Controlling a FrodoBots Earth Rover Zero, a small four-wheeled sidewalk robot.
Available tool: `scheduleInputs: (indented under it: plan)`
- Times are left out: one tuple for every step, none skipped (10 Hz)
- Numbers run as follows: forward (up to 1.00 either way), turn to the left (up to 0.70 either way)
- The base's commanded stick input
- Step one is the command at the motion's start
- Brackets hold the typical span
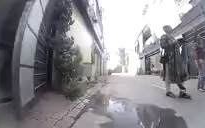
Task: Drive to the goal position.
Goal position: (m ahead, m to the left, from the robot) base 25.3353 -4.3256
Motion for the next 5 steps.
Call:
scheduleInputs:
  plan:
    - [1.0, 0.0]
    - [1.0, 0.0]
    - [1.0, 0.0]
    - [1.0, 0.0]
    - [1.0, 0.0]
